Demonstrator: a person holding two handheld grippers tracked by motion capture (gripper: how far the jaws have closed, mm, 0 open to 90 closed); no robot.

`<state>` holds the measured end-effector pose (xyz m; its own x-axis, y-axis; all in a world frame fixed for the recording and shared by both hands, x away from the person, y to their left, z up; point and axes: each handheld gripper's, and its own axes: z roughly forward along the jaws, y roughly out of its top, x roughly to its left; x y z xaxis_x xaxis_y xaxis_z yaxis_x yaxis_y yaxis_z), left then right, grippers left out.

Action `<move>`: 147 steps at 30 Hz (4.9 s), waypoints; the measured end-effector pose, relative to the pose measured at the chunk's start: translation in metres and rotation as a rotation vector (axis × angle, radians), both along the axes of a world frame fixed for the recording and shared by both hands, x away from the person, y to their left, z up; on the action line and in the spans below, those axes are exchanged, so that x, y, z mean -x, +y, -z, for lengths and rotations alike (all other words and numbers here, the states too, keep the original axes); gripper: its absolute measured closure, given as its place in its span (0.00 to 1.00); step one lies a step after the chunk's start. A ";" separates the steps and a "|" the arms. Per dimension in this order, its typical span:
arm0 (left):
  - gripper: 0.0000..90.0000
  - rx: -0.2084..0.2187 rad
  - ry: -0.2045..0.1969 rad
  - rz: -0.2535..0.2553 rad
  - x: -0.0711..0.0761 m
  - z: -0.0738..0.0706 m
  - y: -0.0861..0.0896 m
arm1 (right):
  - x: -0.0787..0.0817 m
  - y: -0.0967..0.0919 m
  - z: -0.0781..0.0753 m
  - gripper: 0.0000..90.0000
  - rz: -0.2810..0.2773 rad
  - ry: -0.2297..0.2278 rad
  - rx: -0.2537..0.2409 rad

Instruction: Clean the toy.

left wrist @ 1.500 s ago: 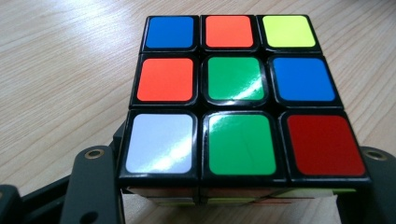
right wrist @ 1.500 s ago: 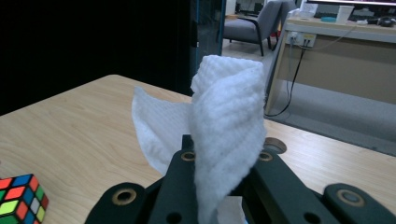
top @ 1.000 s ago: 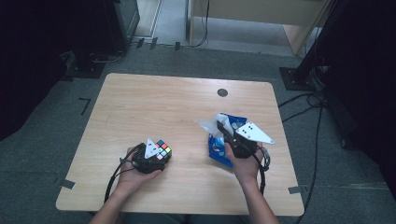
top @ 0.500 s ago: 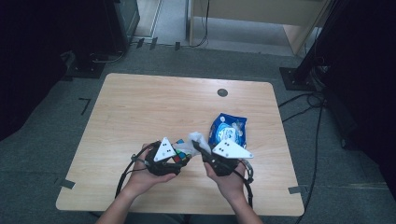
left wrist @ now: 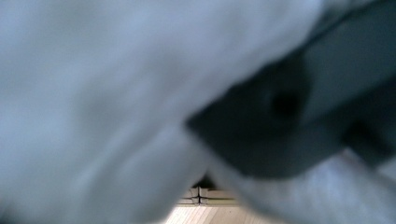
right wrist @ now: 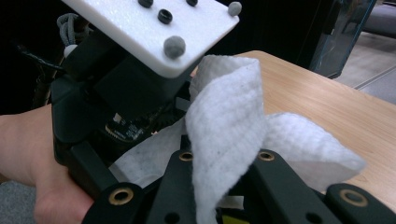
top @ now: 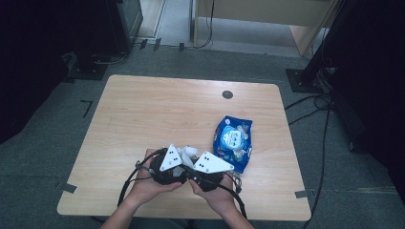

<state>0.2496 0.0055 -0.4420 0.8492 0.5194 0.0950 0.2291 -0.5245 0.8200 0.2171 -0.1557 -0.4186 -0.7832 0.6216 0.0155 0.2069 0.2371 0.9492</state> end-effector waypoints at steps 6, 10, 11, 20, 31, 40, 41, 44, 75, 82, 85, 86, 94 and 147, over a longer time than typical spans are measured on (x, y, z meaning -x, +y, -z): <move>0.38 0.009 0.001 0.000 0.002 0.001 -0.004 | -0.009 -0.005 0.001 0.97 0.038 0.010 -0.042; 0.38 0.027 0.015 -0.008 -0.001 0.000 0.002 | -0.014 -0.015 0.001 0.97 0.094 0.003 -0.047; 0.38 0.033 0.018 -0.010 -0.003 -0.001 0.004 | -0.014 -0.018 0.001 0.97 0.107 0.000 -0.045; 0.38 0.084 0.046 -0.044 -0.008 -0.003 0.016 | 0.005 -0.016 0.000 0.97 0.082 -0.053 -0.031; 0.38 0.037 0.030 0.008 0.001 0.001 0.001 | -0.002 -0.011 0.007 0.97 0.089 -0.042 -0.036; 0.38 0.109 0.059 -0.071 -0.014 -0.004 0.029 | -0.009 -0.038 0.012 0.97 0.190 -0.029 -0.024; 0.38 0.118 0.048 -0.098 -0.018 -0.007 0.039 | -0.013 -0.045 0.017 0.97 0.215 -0.001 -0.036; 0.38 0.130 0.048 -0.123 -0.020 -0.009 0.048 | -0.018 -0.049 0.023 0.97 0.234 0.024 -0.033; 0.38 0.138 0.046 -0.071 -0.015 -0.003 0.041 | -0.020 -0.043 0.021 0.88 0.189 0.118 -0.133; 0.38 0.218 0.091 -0.111 -0.021 -0.011 0.052 | -0.017 -0.030 0.034 0.67 0.203 0.117 -0.080; 0.38 0.261 0.118 -0.113 -0.023 -0.015 0.060 | -0.011 -0.009 0.050 0.39 0.130 0.101 -0.035; 0.38 0.265 0.122 -0.116 -0.023 -0.016 0.060 | -0.011 -0.009 0.050 0.39 0.130 0.101 -0.035; 0.38 0.265 0.141 -0.088 -0.019 -0.017 0.051 | -0.006 0.016 0.050 0.23 0.154 0.057 -0.054; 0.38 0.230 0.184 0.031 -0.022 -0.018 0.055 | -0.023 -0.018 0.044 0.96 0.077 0.159 -0.126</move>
